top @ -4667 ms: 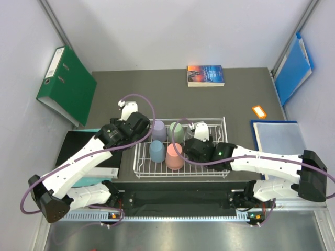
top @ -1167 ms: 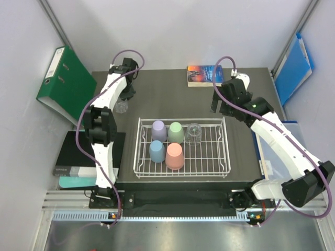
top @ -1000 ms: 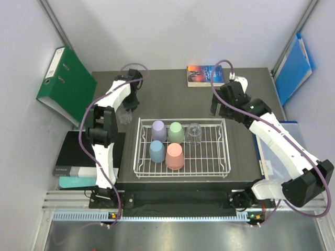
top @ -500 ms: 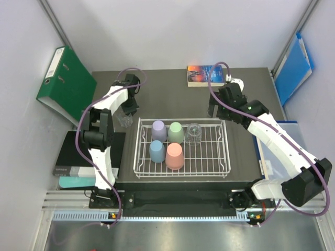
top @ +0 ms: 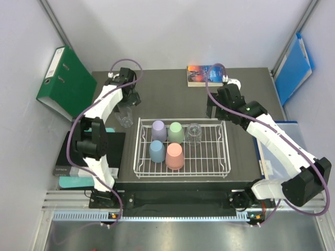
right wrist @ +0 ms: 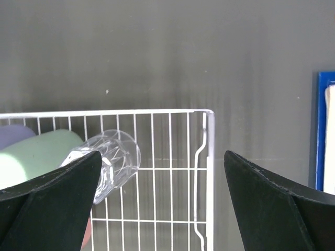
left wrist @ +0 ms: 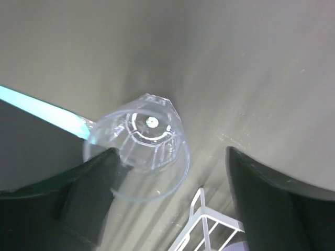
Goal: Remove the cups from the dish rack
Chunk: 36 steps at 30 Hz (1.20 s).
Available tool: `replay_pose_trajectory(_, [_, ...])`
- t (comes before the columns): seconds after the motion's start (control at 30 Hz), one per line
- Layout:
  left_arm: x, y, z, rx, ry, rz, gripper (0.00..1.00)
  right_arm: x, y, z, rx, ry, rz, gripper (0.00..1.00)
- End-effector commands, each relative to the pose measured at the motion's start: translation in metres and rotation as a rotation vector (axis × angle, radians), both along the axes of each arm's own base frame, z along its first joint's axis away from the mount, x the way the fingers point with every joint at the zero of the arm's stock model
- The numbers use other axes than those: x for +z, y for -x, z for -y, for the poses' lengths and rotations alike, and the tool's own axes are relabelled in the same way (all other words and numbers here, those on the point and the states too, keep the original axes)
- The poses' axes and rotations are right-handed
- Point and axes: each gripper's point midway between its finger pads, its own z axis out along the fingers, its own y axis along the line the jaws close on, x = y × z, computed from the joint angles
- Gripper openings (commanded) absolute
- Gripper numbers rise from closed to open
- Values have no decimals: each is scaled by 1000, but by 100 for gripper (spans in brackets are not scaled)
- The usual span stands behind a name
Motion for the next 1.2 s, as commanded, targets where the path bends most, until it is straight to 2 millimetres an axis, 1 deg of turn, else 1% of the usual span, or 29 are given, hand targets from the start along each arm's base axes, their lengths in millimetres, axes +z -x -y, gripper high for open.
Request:
replay_pose_trajectory(0.0, [87, -2, -4, 45, -5, 237, 99, 20, 1, -31, 129, -30, 75, 100])
replay_pose_trajectory(0.03, [109, -1, -3, 50, 8, 300, 99, 19, 1, -39, 154, -29, 75, 100])
replay_pose_trajectory(0.07, [119, 0, 0, 44, 13, 330, 99, 20, 5, -52, 194, -31, 77, 99])
replay_pose_trajectory(0.1, [127, 2, 7, 29, 20, 352, 99, 14, 5, -59, 211, -20, 62, 100])
replay_pose_trajectory(0.13, [143, 7, 9, 25, 33, 396, 99, 11, 8, -67, 232, -19, 52, 100])
replay_pose_trajectory(0.17, [151, 9, 13, 18, 41, 419, 99, 9, 11, -78, 260, -18, 45, 100])
replay_pose_trajectory(0.2, [152, 14, 21, -3, 45, 427, 99, 0, 11, -85, 276, -7, 24, 100])
replay_pose_trajectory(0.23, [166, 22, 24, -11, 54, 463, 99, -3, 12, -91, 287, -5, 13, 100])
replay_pose_trajectory(0.27, [171, 25, 27, -16, 51, 483, 99, -7, 15, -98, 308, 0, 3, 100])
replay_pose_trajectory(0.3, [170, 31, 36, -41, 53, 484, 99, -15, 16, -102, 311, 12, -13, 100])
replay_pose_trajectory(0.33, [179, 38, 40, -56, 55, 509, 99, -18, 16, -103, 307, 24, -17, 99])
replay_pose_trajectory(0.37, [182, 42, 41, -58, 42, 520, 99, -23, 17, -105, 310, 30, -24, 100])
replay_pose_trajectory(0.4, [180, 49, 49, -81, 39, 514, 99, -29, 16, -105, 304, 37, -34, 100])
replay_pose_trajectory(0.43, [184, 53, 50, -87, 37, 525, 99, -31, 16, -105, 296, 42, -35, 100])
replay_pose_trajectory(0.47, [184, 57, 52, -93, 35, 526, 99, -37, 16, -103, 289, 52, -43, 100])
replay_pose_trajectory(0.5, [181, 62, 53, -96, 22, 517, 99, -40, 15, -104, 286, 53, -42, 100])
replay_pose_trajectory(0.53, [183, 65, 52, -96, 24, 526, 99, -43, 14, -104, 282, 59, -47, 99])
replay_pose_trajectory(0.57, [183, 67, 51, -98, 25, 529, 99, -47, 14, -104, 282, 64, -53, 100])
replay_pose_trajectory(0.6, [179, 68, 50, -101, 19, 522, 99, -52, 13, -105, 283, 69, -62, 100])
replay_pose_trajectory(0.67, [179, 71, 48, -101, 17, 524, 99, -60, 13, -108, 288, 73, -85, 100])
replay_pose_trajectory(0.7, [178, 72, 48, -107, 13, 520, 99, -68, 13, -109, 293, 83, -104, 100])
replay_pose_trajectory(0.77, [177, 74, 48, -109, 13, 513, 99, -75, 16, -111, 300, 89, -128, 100])
replay_pose_trajectory(0.83, [176, 75, 48, -114, 17, 512, 99, -87, 21, -110, 300, 108, -161, 100])
replay_pose_trajectory(0.97, [172, 79, 49, -121, 26, 508, 99, -100, 28, -109, 296, 114, -180, 98])
replay_pose_trajectory(1.0, [171, 79, 49, -120, 30, 506, 99, -100, 29, -108, 292, 112, -182, 92])
replay_pose_trajectory(1.03, [170, 80, 50, -121, 31, 504, 99, -102, 29, -107, 287, 114, -181, 72])
replay_pose_trajectory(1.1, [168, 81, 51, -124, 39, 500, 99, -98, 29, -105, 272, 111, -168, 44])
replay_pose_trajectory(1.13, [168, 82, 51, -125, 44, 503, 99, -96, 28, -103, 260, 114, -160, 21])
replay_pose_trajectory(1.17, [165, 82, 52, -128, 48, 497, 99, -86, 27, -102, 252, 104, -135, 10])
